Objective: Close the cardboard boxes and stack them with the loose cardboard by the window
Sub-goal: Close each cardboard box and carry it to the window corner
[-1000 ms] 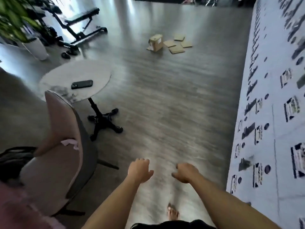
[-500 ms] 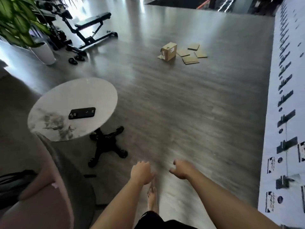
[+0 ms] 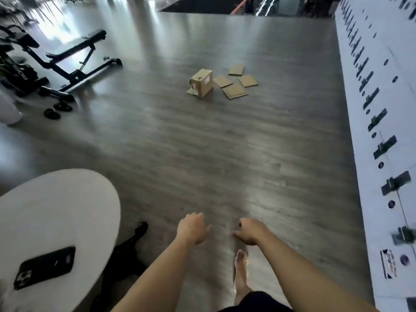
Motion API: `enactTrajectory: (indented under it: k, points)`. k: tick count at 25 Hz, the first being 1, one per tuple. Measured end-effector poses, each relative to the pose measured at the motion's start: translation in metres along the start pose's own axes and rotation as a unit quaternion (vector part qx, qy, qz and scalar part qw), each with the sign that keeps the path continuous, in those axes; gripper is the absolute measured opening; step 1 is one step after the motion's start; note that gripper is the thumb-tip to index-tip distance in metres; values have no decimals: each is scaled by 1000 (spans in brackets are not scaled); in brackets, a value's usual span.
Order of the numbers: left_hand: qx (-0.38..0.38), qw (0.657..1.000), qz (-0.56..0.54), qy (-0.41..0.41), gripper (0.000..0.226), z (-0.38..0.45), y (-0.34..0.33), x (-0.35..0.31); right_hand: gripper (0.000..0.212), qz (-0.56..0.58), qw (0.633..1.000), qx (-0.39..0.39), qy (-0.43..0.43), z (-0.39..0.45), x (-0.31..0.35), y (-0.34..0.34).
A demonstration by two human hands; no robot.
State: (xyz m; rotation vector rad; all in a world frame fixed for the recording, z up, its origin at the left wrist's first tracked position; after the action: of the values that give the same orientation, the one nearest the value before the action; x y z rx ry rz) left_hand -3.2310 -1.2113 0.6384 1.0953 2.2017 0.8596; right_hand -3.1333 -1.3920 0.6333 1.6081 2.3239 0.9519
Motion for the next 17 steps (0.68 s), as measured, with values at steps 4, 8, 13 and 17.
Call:
enactTrajectory:
  k: [4,8,13,17]
  points:
    - [4,1000,-12,15,53,93,84,-30,48,2,1000,10,13,80,-3,110]
    - [-9,999,-46,16,53,166,161,-47,55,-14,1000,14,14,148,9,206]
    - [9,998,-60,29,51,270,246,-20,56,-41,999,18,16,247,48,305]
    - [14,996,-76,35,53,357,320,28,55,-21,1000,0,-2,319,88,382]
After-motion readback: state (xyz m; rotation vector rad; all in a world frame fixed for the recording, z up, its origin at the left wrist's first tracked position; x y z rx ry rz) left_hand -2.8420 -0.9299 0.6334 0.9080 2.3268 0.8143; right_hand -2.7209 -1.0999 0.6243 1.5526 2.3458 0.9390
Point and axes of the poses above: each hand's wrist, its own z-axis towards the middle knuckle, its own y-axis out of the back of the hand, x = y × z, the point moved 1 cm from there along z, towards the middle knuckle, and after that the axes turned 9 degrees about x, right-handed, at the moved point
